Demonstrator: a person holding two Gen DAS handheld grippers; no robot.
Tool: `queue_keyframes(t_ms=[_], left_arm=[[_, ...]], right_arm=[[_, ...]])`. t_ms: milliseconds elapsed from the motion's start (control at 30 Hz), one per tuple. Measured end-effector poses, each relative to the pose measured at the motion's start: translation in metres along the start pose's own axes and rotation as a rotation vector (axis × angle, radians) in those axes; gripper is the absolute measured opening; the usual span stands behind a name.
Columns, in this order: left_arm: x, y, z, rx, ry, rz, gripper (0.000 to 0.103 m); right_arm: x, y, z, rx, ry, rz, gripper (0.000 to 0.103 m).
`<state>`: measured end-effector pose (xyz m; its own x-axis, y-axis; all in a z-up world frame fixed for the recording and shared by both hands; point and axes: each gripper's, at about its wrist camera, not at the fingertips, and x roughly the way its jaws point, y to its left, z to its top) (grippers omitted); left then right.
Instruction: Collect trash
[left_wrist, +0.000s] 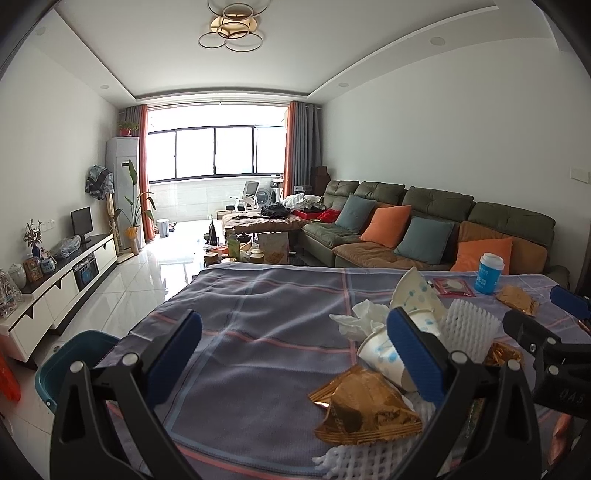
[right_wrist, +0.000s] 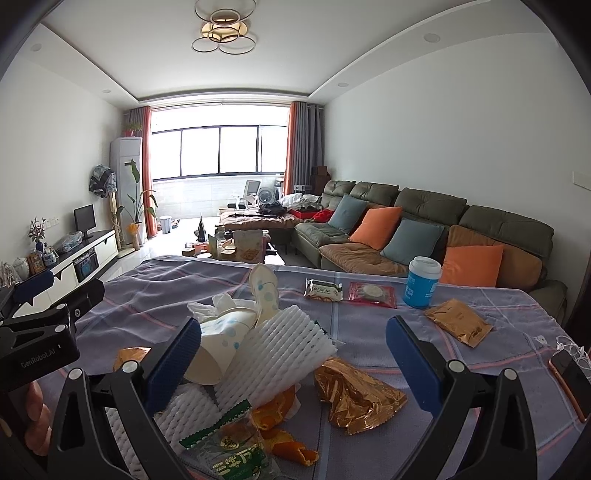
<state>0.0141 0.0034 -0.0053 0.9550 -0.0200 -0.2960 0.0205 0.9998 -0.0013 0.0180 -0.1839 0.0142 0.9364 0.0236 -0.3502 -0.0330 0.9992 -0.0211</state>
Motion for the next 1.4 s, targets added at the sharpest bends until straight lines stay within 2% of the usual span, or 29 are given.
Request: queue_keyframes(t_ms=[733,1000,1200,1333,1400], left_arm=[[0.007,0.003,-0.004,0.001,0.043,0.002,0.100],[0.014,0.003,-0.006,0.004,0.073,-0.009,0.100],[0.019,0.006,-0.010,0.017,0.121,-0.088,0.100],[0.021,-0.001,-0.014,0.058,0.148,-0.165,0.100],[0.021,-0.006,-0.016,0.077,0.162,-0.211,0.096]], right_arm=[[0.009,0.000,-0.003,0.008,0.020,0.004,0.100],[0.021,-0.003,-0.003,0.011,0.070,0.032,0.099],[0.041,-0.008,-0.006,0.045,0.166,0.092,0.099],[0.053,-0.007,-0.006,0.042,0.212,0.128,0.095],[0.058,-0.007,-0.006,0.051,0.234,0.149,0.093]])
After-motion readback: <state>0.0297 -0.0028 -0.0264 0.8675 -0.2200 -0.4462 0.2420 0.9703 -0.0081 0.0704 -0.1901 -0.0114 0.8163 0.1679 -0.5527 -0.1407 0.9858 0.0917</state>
